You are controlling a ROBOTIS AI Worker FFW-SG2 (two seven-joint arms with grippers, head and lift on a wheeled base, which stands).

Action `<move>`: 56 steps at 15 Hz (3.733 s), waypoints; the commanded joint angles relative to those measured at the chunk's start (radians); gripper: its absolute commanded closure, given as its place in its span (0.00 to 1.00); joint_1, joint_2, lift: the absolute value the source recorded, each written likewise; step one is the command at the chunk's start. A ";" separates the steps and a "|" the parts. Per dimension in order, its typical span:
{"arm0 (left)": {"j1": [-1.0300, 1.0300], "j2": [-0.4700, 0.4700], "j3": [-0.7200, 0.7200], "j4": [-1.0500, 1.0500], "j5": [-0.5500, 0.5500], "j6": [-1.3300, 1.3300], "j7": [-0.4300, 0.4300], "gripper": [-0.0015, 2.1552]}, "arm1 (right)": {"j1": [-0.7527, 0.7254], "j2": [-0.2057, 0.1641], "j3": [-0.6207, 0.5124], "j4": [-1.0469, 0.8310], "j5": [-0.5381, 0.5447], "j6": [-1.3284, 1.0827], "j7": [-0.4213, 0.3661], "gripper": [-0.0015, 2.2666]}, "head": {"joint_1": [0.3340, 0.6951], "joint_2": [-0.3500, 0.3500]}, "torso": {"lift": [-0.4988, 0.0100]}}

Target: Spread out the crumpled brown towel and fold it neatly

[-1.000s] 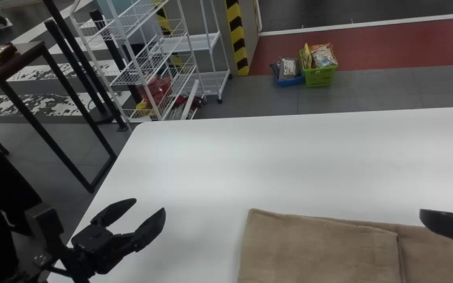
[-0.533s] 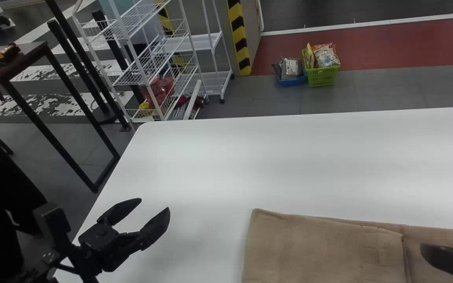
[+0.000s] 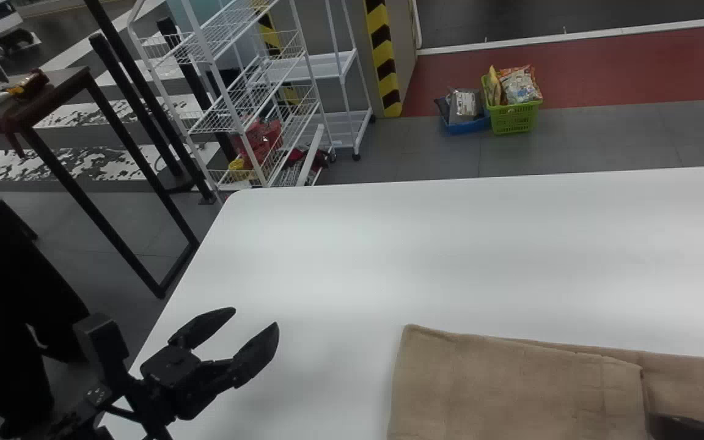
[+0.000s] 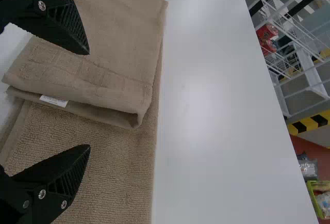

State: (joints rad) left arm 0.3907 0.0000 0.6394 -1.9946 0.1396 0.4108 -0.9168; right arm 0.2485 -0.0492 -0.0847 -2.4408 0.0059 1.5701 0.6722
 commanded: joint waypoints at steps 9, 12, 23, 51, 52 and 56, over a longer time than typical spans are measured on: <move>-0.013 -0.003 0.003 0.036 -0.003 -0.016 -0.010 0.03 | -0.026 -0.001 0.036 0.082 0.011 0.002 -0.014 0.10 | 1.00 1.00 | 0.73; -0.016 -0.003 0.006 0.048 -0.003 -0.034 -0.011 0.03 | -0.035 -0.001 0.046 0.097 0.013 0.002 -0.020 0.11 | 1.00 1.00 | 0.73; -0.023 -0.003 0.010 0.063 -0.003 -0.049 -0.011 0.03 | -0.078 0.000 0.049 0.175 -0.001 0.002 -0.020 0.18 | 1.00 1.00 | 0.73; -0.027 -0.003 0.026 0.076 -0.006 -0.053 -0.014 0.03 | -0.120 0.020 0.069 0.203 -0.012 0.002 -0.003 0.25 | 1.00 1.00 | 0.73; -0.027 -0.003 0.026 0.076 -0.006 -0.053 -0.014 0.03 | -0.120 0.020 0.071 0.201 -0.010 0.002 -0.003 0.25 | 1.00 1.00 | 0.73; -0.027 -0.003 0.026 0.077 -0.006 -0.053 -0.014 0.03 | -0.124 0.020 0.082 0.207 -0.006 0.002 -0.003 0.25 | 1.00 1.00 | 0.73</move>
State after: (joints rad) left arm 0.3635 0.0000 0.6657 -1.9185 0.1334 0.3583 -0.9311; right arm 0.1258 -0.0291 -0.0089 -2.2361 -0.0029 1.5701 0.6688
